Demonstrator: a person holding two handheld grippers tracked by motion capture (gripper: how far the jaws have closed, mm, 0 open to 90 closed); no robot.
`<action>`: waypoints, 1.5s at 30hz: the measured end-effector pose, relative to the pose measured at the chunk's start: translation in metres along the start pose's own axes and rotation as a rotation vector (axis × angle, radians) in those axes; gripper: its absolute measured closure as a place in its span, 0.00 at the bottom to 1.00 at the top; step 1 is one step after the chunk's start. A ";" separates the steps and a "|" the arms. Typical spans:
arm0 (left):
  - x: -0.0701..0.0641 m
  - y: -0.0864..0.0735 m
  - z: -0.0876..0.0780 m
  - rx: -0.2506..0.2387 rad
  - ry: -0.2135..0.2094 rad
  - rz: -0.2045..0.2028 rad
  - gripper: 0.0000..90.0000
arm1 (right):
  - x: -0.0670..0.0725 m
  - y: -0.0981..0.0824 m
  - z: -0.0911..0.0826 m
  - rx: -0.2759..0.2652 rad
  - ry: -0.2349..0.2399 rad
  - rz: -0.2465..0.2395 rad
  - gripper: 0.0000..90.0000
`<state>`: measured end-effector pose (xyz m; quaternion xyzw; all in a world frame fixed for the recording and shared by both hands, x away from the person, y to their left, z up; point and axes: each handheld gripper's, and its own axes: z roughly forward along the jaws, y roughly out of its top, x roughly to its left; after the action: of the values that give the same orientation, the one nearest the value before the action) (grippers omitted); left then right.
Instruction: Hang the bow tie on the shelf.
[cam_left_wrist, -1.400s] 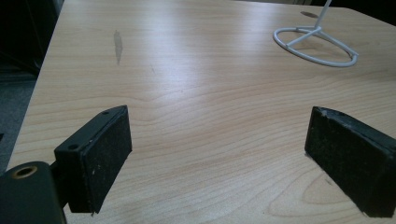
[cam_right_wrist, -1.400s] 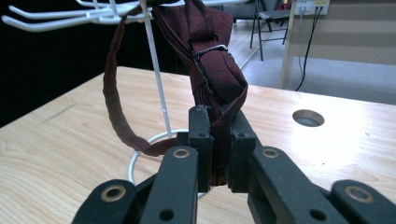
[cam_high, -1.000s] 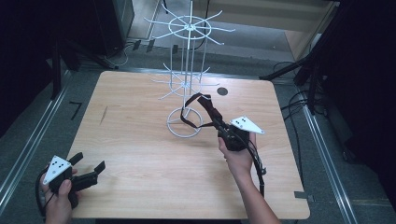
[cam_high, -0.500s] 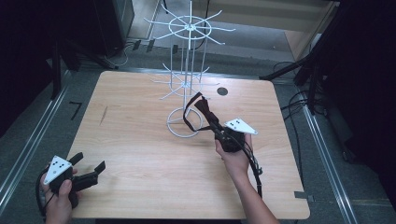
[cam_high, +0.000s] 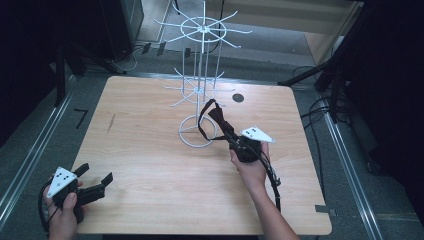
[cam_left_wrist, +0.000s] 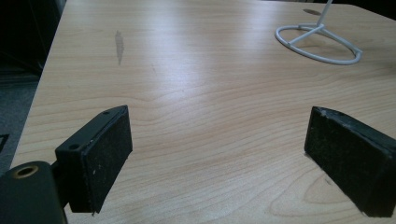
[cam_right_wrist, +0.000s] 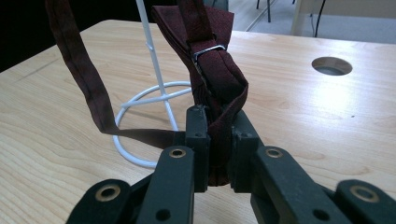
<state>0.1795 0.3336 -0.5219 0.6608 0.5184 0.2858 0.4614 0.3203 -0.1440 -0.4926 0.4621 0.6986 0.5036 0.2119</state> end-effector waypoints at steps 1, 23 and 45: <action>0.000 0.000 0.000 0.000 0.000 0.000 0.09 | 0.000 0.000 0.000 0.000 0.000 0.000 0.91; 0.000 0.000 0.000 0.001 -0.003 -0.002 0.09 | -0.001 -0.016 0.044 0.175 0.079 0.044 0.89; 0.001 0.001 0.002 0.021 -0.015 0.006 0.09 | -0.006 -0.015 0.031 0.123 0.040 0.023 0.31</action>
<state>0.1818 0.3335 -0.5220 0.6691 0.5161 0.2768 0.4575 0.3404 -0.1343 -0.5191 0.4721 0.7268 0.4714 0.1634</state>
